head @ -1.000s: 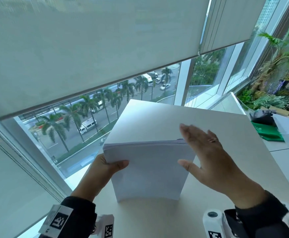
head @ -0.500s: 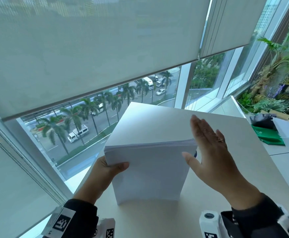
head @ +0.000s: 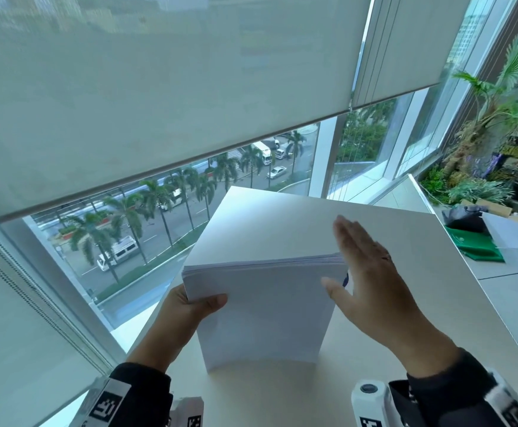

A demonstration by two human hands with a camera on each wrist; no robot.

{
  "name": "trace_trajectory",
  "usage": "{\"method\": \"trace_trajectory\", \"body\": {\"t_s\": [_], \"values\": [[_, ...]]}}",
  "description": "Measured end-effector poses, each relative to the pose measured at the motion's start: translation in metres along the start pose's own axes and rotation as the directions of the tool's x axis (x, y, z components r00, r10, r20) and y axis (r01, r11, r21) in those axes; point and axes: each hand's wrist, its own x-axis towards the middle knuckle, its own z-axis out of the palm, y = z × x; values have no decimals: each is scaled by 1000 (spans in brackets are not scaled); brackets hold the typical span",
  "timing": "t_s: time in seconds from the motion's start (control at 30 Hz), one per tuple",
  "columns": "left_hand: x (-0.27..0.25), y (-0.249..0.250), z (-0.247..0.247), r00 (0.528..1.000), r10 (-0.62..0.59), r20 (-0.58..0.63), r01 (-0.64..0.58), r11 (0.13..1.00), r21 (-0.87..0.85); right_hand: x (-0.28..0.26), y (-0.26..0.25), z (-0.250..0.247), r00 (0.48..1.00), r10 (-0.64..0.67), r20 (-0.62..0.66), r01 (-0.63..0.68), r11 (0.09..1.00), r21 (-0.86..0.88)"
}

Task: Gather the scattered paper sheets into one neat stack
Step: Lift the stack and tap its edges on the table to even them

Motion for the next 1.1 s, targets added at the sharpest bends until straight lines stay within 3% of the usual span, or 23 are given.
{"method": "trace_trajectory", "body": {"t_s": [0.07,0.23,0.37,0.5,0.7,0.83,1.0,1.1], "values": [[0,0,0,1000,-2,0,2,1000,-3,6,-6,0,996,-13,-92,8,999,-49],[-1,-1,-1,1000,1,3,-1,1000,-9,13,-36,3,962,-115,248,157,975,-157],[-3,1,0,1000,-8,4,8,1000,4,18,-47,-2,988,-135,79,147,971,-187],[-1,0,-1,1000,-14,-1,14,1000,5,20,-64,1,904,-211,372,271,956,-115],[-1,1,-1,1000,-10,14,10,1000,-4,21,-76,10,949,-260,177,283,951,-122],[0,-1,-2,1000,1,19,-1,1000,-20,24,-82,14,907,-320,274,361,926,-113],[-1,-1,-2,1000,-6,16,6,1000,3,21,-68,9,968,-197,155,216,969,-121],[-1,-1,-2,1000,2,16,-2,1000,2,21,-56,5,947,-175,269,208,973,-97]]}}
